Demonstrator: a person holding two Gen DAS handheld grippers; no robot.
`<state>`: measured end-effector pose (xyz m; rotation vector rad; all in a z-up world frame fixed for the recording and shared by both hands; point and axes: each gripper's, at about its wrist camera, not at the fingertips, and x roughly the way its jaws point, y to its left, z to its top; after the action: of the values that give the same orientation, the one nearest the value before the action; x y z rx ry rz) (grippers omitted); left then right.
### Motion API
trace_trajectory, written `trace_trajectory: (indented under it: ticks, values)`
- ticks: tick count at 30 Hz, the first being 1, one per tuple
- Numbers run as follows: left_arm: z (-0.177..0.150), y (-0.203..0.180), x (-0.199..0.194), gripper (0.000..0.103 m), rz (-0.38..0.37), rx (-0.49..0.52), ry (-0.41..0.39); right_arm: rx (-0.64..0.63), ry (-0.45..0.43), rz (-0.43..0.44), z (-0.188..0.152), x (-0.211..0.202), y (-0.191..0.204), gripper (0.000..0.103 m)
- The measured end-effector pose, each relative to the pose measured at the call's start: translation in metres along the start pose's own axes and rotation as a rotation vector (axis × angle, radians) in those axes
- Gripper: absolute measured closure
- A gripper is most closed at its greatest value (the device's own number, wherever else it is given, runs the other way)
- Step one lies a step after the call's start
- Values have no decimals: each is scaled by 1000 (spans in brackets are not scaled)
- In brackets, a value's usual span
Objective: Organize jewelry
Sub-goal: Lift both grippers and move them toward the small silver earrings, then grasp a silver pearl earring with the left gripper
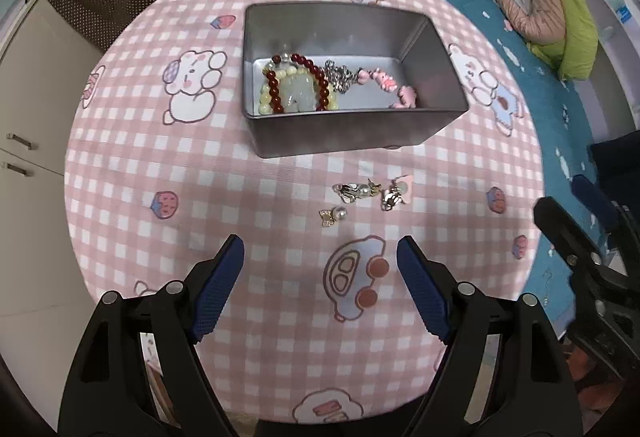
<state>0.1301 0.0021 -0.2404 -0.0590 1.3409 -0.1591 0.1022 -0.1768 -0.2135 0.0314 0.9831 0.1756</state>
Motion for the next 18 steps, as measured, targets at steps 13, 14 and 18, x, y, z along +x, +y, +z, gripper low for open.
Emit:
trace_trajectory:
  ticks: [13, 14, 18]
  values:
    - [4, -4, 41, 53, 14, 2, 6, 17, 67, -11, -14, 19, -7, 20]
    - [5, -5, 44, 56, 13, 8, 8, 15, 71, -12, -15, 21, -7, 20]
    - [4, -11, 48, 63, 26, 41, -11, 9, 80, -14, -18, 24, -5, 20]
